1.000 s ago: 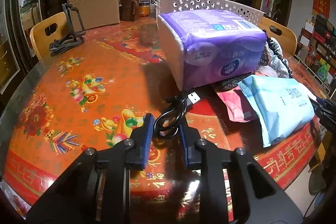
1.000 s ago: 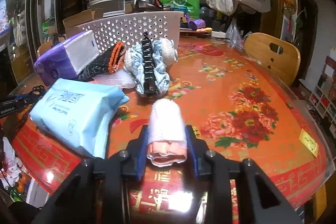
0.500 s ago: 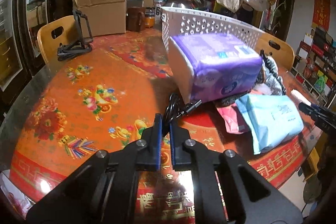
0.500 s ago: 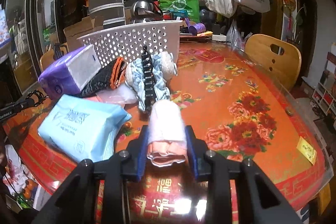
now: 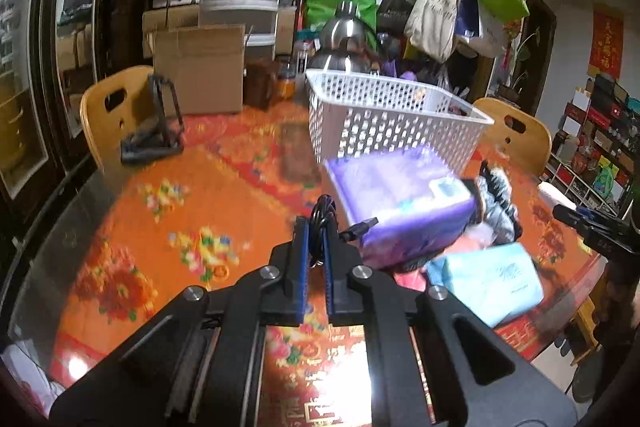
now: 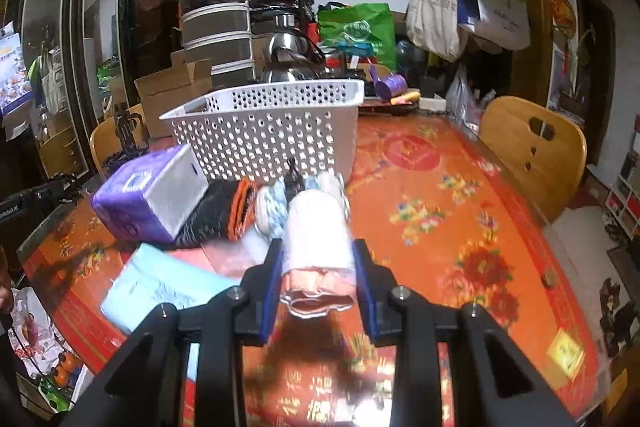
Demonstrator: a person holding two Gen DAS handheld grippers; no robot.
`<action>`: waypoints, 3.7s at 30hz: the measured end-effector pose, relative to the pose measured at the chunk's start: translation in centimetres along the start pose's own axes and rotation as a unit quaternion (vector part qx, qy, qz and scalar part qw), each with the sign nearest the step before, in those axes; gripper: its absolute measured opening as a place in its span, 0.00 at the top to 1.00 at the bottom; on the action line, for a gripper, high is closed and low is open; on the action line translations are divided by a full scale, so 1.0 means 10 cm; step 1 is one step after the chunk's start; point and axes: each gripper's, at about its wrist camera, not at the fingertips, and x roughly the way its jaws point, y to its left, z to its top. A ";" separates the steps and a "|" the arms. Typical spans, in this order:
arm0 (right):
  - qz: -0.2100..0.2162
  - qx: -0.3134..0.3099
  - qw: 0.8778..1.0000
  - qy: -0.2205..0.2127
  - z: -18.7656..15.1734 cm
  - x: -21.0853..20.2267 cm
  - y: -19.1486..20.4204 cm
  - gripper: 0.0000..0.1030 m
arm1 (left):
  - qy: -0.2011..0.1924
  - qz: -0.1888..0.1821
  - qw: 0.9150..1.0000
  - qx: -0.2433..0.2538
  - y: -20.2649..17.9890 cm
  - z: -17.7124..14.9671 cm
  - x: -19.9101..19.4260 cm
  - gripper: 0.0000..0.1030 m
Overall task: Organize soft objects
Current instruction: 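Carry the towel and cable into the white basket and release both, then grasp the purple tissue pack with both grippers from its two sides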
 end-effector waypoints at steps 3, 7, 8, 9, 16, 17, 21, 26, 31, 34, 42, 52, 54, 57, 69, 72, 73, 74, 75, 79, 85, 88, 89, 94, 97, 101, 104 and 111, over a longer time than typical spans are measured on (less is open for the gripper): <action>0.007 -0.005 1.000 -0.001 0.15 0.04 0.01 0.69 | -0.010 -0.005 1.000 0.004 -0.02 0.15 -0.05 0.95; 0.013 -0.012 1.000 -0.007 0.41 0.11 0.00 0.69 | -0.023 -0.010 1.000 0.019 -0.13 0.42 -0.07 0.95; 0.015 -0.012 1.000 -0.009 0.50 0.13 -0.01 0.69 | -0.025 -0.013 0.999 0.019 -0.15 0.51 -0.05 0.95; 0.015 -0.011 1.000 -0.011 0.56 0.15 -0.01 0.69 | -0.028 -0.015 0.999 0.020 -0.16 0.59 -0.03 0.95; 0.038 0.003 0.999 -0.004 1.20 0.52 -0.06 0.69 | -0.034 -0.023 0.999 0.021 -0.27 1.30 0.28 0.95; 0.039 0.003 0.999 0.001 1.30 0.61 -0.05 0.69 | -0.032 -0.019 0.999 0.024 -0.31 1.41 0.37 0.95; 0.027 -0.012 0.999 0.020 1.65 1.00 0.00 0.69 | -0.002 -0.019 1.000 0.023 -0.41 1.84 0.81 0.95; 0.029 -0.021 0.997 0.068 1.90 1.54 0.02 0.69 | 0.053 -0.017 0.998 0.019 -0.50 2.20 1.54 0.95; 0.019 -0.029 0.994 0.108 1.93 1.95 -0.02 0.69 | 0.107 -0.009 0.994 0.021 -0.58 2.33 2.17 0.95; 0.014 -0.038 0.992 0.117 1.90 2.06 -0.01 0.69 | 0.126 -0.001 0.992 0.021 -0.62 2.32 2.42 0.95; 0.021 -0.022 0.992 0.121 1.80 2.21 -0.14 0.65 | 0.140 0.002 0.990 0.025 -0.71 2.19 2.64 0.93; 0.026 -0.021 0.996 0.081 1.90 1.96 -0.12 0.21 | 0.091 0.011 0.995 0.032 -0.73 2.23 2.32 0.25; 0.026 -0.020 0.997 0.076 1.92 1.91 -0.12 0.20 | 0.085 0.015 0.996 0.040 -0.76 2.24 2.25 0.18; 0.025 -0.019 0.997 0.074 1.91 1.86 -0.10 0.19 | 0.082 0.017 0.995 0.046 -0.78 2.23 2.15 0.17; 0.033 -0.004 0.998 0.050 1.40 1.16 0.08 0.18 | 0.058 -0.002 0.998 0.018 -0.42 1.67 1.21 0.11; 0.034 -0.013 0.998 0.048 1.15 1.00 0.20 0.18 | 0.048 -0.007 0.999 0.011 -0.23 1.34 0.94 0.10; 0.041 -0.014 0.998 0.047 1.02 0.93 0.27 0.18 | 0.043 -0.004 0.999 0.008 -0.17 1.22 0.86 0.10; 0.047 -0.013 0.998 0.047 0.94 0.89 0.31 0.18 | 0.038 0.000 0.999 0.007 -0.12 1.10 0.79 0.10; 0.058 -0.010 0.997 0.045 0.84 0.84 0.36 0.18 | 0.035 0.002 0.999 0.007 -0.08 1.00 0.74 0.10; 0.088 -0.001 0.995 0.041 0.55 0.73 0.53 0.18 | 0.034 -0.020 0.999 -0.010 0.10 0.50 0.54 0.10; 0.110 -0.024 0.993 0.035 0.31 0.65 0.81 0.18 | 0.028 -0.036 0.999 -0.003 0.16 0.06 0.46 0.10; 0.116 -0.038 0.992 0.033 0.27 0.66 0.92 0.18 | 0.031 -0.040 0.999 0.002 0.16 -0.02 0.51 0.10; 0.118 -0.041 0.992 0.033 0.26 0.67 0.95 0.18 | 0.033 -0.042 0.999 0.001 0.15 -0.03 0.53 0.10; 0.142 -0.052 0.988 0.031 0.24 0.68 1.07 0.18 | 0.036 -0.053 0.998 0.015 0.06 -0.06 0.63 0.10; 0.146 -0.067 0.986 0.034 0.23 0.73 1.15 0.18 | 0.040 -0.065 0.997 0.021 0.01 -0.09 0.71 0.10; 0.153 -0.081 0.984 0.039 0.22 0.80 1.22 0.28 | 0.037 -0.070 0.997 0.026 -0.04 -0.09 0.75 0.11; 0.162 -0.082 0.982 0.040 0.22 0.84 1.22 0.34 | 0.038 -0.076 0.996 0.033 -0.07 -0.11 0.78 0.19; 0.193 -0.093 0.976 0.042 0.25 0.87 1.26 0.52 | 0.050 -0.112 0.991 0.046 -0.16 -0.14 0.87 0.45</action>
